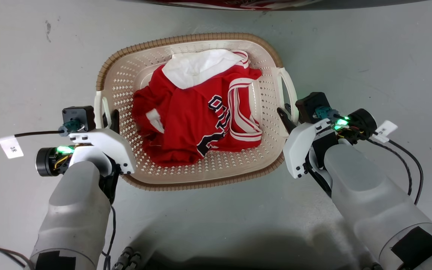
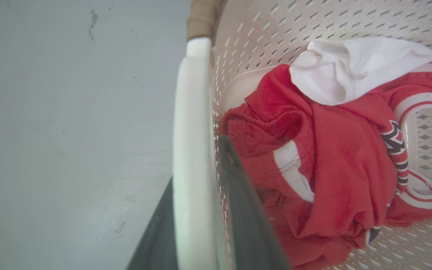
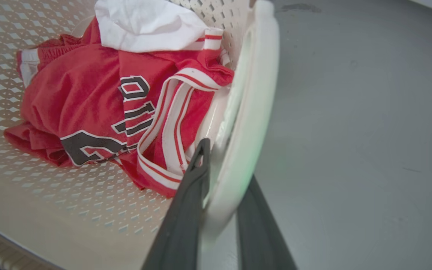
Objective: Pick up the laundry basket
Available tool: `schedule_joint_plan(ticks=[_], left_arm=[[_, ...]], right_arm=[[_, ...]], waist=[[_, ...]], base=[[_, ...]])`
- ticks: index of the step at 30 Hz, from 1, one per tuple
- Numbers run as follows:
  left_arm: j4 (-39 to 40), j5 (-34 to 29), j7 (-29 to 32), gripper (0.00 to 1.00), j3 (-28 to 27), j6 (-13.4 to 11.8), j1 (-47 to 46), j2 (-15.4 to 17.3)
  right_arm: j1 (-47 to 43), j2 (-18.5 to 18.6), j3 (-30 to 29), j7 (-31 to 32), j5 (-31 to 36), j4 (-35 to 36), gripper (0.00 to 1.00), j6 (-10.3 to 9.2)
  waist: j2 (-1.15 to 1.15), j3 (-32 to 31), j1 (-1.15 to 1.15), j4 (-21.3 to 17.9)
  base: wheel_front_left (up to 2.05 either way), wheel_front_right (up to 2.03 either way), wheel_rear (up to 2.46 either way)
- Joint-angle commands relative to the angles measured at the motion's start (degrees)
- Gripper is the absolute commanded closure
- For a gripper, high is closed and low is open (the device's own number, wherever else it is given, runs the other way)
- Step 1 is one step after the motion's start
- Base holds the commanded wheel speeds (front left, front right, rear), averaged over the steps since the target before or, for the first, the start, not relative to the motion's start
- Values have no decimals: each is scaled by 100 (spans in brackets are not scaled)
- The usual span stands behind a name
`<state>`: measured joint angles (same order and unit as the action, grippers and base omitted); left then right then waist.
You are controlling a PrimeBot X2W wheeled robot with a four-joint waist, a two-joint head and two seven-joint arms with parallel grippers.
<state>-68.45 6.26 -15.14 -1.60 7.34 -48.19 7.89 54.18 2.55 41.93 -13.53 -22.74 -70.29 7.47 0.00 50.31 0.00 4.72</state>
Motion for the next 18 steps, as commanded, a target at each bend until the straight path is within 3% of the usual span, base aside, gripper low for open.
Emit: schedule_joint_plan(ticks=[1, 18], left_arm=[[-10, -26, -2, 100, 49, -1, -54, 7], [-326, 332, -7, 100, 577, 13, 194, -208]], right_arm=[[57, 59, 48, 24, 14, -51, 100, 4], [-268, 23, 285, 321, -150, -131, 100, 11]], waist=[[0, -25, 0, 2], [0, -758, 0, -43]], base=[[0, 0, 0], [0, 0, 0]])
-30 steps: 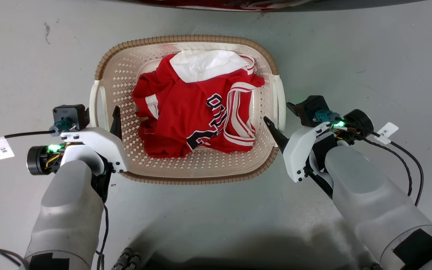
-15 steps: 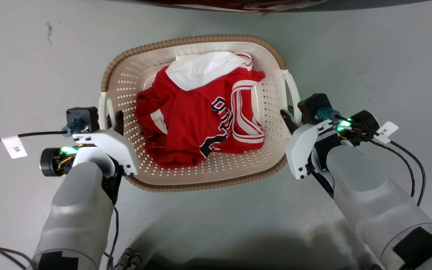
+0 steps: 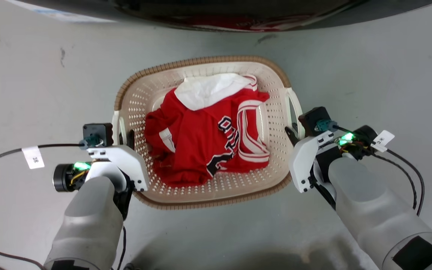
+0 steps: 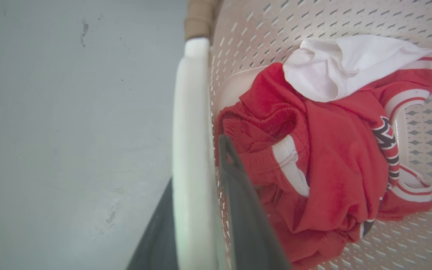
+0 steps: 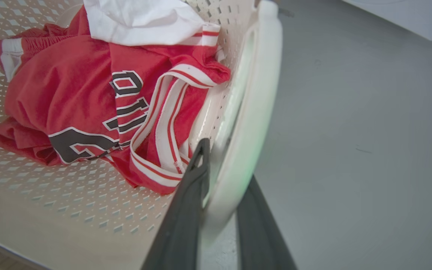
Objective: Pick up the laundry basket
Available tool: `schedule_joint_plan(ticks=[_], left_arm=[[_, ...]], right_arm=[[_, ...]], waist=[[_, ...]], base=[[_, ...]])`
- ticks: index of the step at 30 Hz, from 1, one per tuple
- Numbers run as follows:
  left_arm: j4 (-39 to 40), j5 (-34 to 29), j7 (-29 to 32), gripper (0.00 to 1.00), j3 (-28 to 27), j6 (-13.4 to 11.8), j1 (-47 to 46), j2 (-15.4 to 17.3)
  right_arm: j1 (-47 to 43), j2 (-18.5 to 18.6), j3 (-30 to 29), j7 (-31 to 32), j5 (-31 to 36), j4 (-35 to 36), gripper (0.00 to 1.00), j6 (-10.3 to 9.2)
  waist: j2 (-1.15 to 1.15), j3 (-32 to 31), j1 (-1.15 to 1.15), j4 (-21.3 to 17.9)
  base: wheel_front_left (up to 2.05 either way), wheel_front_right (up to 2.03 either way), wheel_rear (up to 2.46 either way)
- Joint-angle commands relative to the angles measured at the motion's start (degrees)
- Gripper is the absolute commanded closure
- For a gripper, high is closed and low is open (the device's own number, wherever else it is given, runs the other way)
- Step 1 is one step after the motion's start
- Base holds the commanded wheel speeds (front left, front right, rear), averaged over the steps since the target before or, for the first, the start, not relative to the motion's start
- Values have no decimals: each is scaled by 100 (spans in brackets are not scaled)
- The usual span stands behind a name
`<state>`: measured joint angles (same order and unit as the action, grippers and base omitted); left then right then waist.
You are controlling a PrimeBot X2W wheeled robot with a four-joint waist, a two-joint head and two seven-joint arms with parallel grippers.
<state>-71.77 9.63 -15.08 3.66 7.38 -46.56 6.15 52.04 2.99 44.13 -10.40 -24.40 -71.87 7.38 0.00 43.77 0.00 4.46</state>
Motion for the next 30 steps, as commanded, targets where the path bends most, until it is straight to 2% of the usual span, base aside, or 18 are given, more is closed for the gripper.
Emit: schedule_joint_plan(ticks=[1, 13, 23, 30], left_arm=[[-10, 43, -15, 100, 87, 10, 53, -47], [-119, 611, 214, 100, 704, 15, 509, -88], [53, 1373, 899, 100, 1479, 31, 934, -22], [324, 1947, 1392, 100, 2020, 37, 1183, 175]], right_arm=[[-99, -21, 91, 57, -6, 31, 100, 20], [-597, -35, 428, 518, -364, 153, 100, 26], [-1075, -53, 900, 1204, -900, 286, 100, 45], [-1247, -52, 1197, 1520, -1255, 315, 100, 45]], waist=[[0, -174, 0, -22], [0, -1131, 0, -179], [0, -2125, 0, -369], [0, -2689, 0, -475]], base=[[0, 0, 0], [0, 0, 0], [0, 0, 0], [0, 0, 0]])
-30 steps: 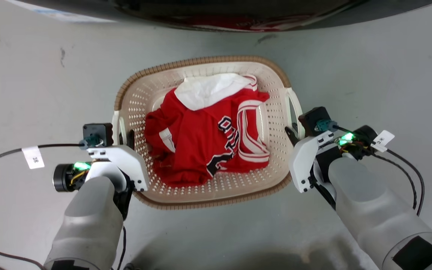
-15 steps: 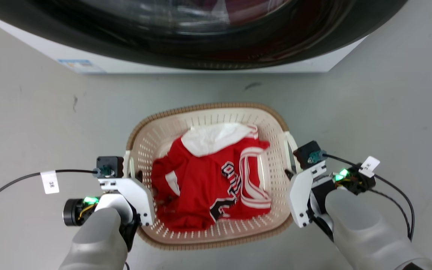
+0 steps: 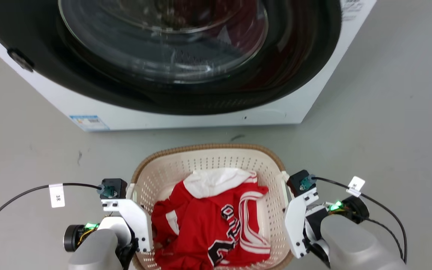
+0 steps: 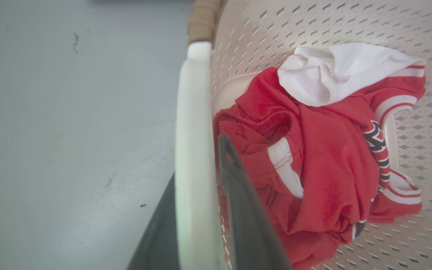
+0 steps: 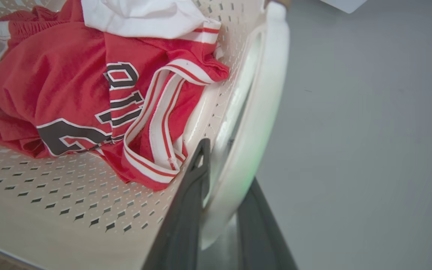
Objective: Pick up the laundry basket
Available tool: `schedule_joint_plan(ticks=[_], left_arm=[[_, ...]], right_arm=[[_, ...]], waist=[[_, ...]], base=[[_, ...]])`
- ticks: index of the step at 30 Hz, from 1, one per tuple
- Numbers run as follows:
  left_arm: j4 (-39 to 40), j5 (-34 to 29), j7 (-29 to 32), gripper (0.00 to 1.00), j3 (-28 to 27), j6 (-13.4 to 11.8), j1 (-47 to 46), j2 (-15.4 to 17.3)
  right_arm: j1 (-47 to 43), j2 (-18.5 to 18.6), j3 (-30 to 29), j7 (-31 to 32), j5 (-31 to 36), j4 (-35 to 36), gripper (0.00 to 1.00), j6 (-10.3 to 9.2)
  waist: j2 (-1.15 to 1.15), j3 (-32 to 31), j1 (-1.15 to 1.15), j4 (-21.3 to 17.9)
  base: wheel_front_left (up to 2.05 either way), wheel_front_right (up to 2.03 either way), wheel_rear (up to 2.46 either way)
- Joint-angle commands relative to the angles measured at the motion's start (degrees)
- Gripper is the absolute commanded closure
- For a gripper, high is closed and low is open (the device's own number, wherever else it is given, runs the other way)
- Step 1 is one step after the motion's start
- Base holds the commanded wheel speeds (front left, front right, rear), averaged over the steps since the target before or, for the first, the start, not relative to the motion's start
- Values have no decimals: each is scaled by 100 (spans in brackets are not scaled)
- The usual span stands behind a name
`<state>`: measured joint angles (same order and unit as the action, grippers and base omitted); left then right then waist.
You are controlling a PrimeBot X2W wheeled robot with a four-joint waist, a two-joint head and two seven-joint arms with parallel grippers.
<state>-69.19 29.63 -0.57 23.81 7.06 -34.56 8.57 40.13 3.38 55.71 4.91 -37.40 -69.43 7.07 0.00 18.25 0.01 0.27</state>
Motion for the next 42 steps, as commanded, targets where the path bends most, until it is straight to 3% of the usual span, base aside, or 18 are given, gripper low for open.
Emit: schedule_joint_plan(ticks=[1, 20, 42], left_arm=[[145, 107, 72, 100, 149, 68, 34, 0], [379, 1314, 835, 100, 1243, 70, 525, 350], [217, 2031, 992, 100, 1929, 70, 481, 308]], right_arm=[[-97, -89, 129, 84, -54, 67, 100, 76], [-591, 100, 887, 693, -931, 135, 100, 76], [-503, 297, 1508, 838, -1624, 134, 100, 71]], waist=[[0, -303, -1, -73], [0, -1645, -1, -105], [0, -2075, -1, -61]], base=[[0, 0, 0], [0, 0, 0], [0, 0, 0]])
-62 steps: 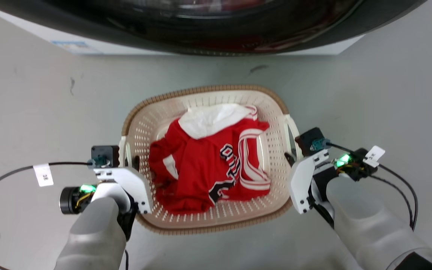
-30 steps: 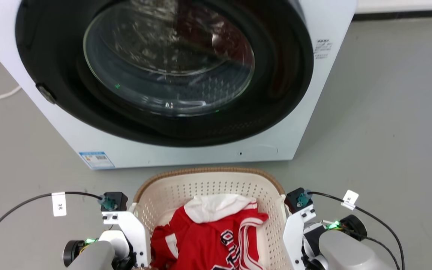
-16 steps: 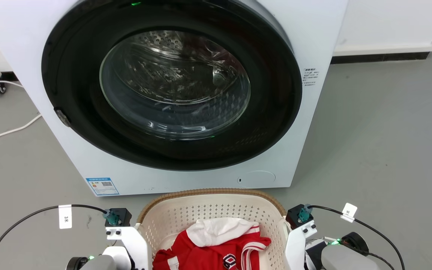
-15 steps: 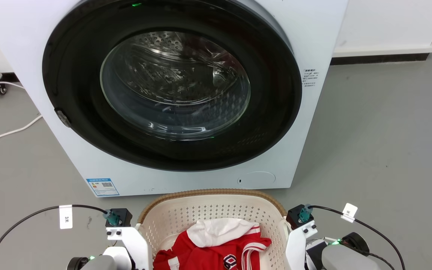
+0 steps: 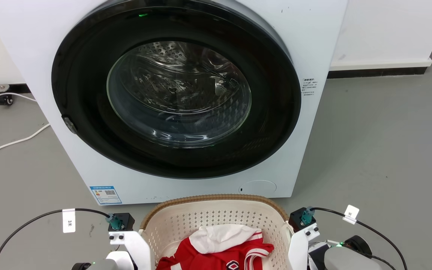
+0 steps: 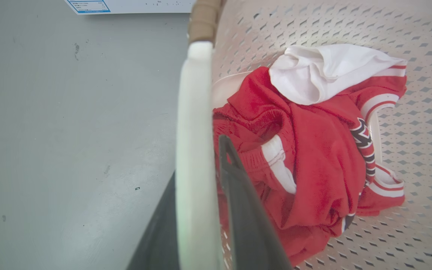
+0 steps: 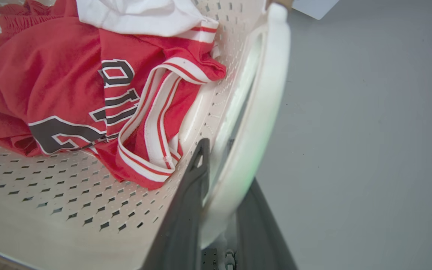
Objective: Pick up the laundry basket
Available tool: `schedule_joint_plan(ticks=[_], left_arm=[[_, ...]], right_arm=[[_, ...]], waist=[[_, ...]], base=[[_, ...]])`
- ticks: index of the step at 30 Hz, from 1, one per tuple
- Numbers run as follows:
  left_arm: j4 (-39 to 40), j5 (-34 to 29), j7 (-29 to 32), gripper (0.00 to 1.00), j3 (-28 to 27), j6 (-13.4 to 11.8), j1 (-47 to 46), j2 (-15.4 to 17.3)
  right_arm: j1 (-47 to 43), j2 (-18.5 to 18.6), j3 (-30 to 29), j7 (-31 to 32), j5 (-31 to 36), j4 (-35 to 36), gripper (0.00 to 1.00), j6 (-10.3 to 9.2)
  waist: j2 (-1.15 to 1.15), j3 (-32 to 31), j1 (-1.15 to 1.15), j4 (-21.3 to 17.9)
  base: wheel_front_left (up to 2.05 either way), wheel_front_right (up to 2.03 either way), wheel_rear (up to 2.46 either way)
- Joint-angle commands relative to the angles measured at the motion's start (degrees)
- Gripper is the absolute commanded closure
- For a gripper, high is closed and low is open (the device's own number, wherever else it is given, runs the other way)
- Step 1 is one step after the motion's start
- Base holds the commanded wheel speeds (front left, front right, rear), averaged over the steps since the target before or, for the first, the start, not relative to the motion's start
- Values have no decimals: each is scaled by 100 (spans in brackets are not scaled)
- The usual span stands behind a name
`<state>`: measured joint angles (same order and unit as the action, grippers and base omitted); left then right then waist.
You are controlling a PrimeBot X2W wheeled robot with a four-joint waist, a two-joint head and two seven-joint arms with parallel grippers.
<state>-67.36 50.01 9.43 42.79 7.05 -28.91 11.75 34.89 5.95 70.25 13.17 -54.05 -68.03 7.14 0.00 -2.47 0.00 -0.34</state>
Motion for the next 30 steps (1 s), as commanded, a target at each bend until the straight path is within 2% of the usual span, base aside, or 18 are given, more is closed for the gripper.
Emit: schedule_joint_plan(ticks=[1, 30], left_arm=[[24, 18, -12, 100, 52, 71, -88, -10], [-163, 593, -53, 100, 539, 72, -206, 16]], right_arm=[[27, 43, 70, 17, 18, -11, 100, 64], [85, 26, 290, 72, -256, -134, 100, 44]], waist=[[0, -8, 0, 0], [0, -20, 0, 28]], base=[[0, 0, 0], [0, 0, 0]])
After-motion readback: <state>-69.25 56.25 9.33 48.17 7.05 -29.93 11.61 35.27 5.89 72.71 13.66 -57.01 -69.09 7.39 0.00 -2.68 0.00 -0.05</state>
